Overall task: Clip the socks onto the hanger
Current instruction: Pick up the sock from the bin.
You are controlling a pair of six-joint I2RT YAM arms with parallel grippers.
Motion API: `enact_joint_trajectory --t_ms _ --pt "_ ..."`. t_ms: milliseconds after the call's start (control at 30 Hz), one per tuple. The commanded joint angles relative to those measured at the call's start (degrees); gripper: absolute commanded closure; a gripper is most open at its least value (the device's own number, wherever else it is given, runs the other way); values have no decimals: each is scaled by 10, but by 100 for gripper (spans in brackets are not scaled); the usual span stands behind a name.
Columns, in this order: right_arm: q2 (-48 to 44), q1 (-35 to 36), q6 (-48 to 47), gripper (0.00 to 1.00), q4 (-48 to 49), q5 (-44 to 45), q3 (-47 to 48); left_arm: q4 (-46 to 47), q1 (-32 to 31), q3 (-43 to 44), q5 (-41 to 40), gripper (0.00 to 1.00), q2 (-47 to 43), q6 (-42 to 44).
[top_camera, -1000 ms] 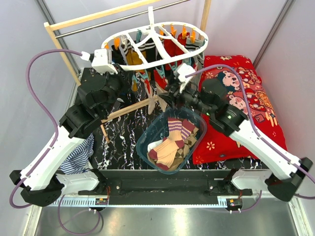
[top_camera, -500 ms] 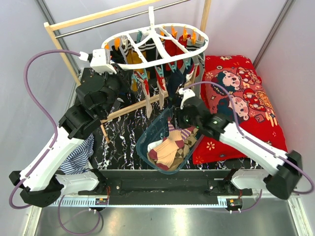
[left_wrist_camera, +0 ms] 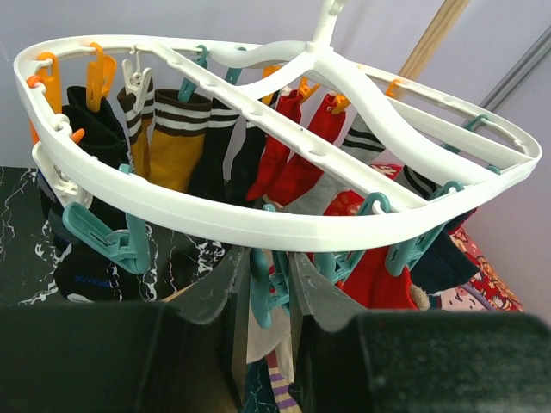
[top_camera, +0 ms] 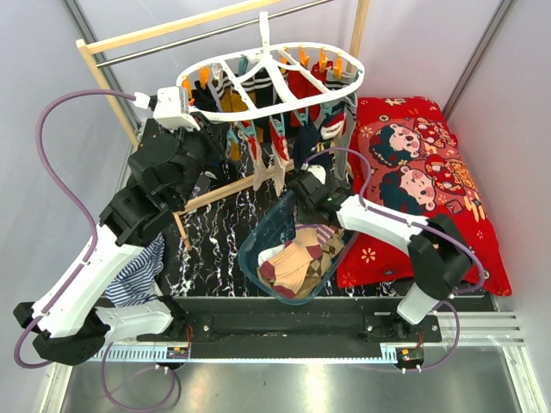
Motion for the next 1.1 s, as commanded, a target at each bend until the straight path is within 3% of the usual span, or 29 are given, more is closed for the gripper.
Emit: enact_joint_trajectory --t_ms 0,367,433,500,700,833,1067 --pt "38 -14 34 59 18 70 31 29 1 -2 -8 91 -16 8" --pt "143 -23 -1 58 23 83 78 27 2 -3 -6 93 -17 9" --pt "143 -24 -10 62 22 78 77 26 2 -3 -8 93 -17 10" --pt "133 -23 -15 72 21 71 70 27 1 -3 -9 93 -17 10" --pt "70 -23 -56 100 13 50 47 27 2 -2 -6 93 -15 9" --pt "1 -23 -84 100 0 24 25 28 1 -2 -10 93 -15 9" --pt "-131 -23 -187 100 8 -121 -37 30 2 -1 -10 93 -13 9"
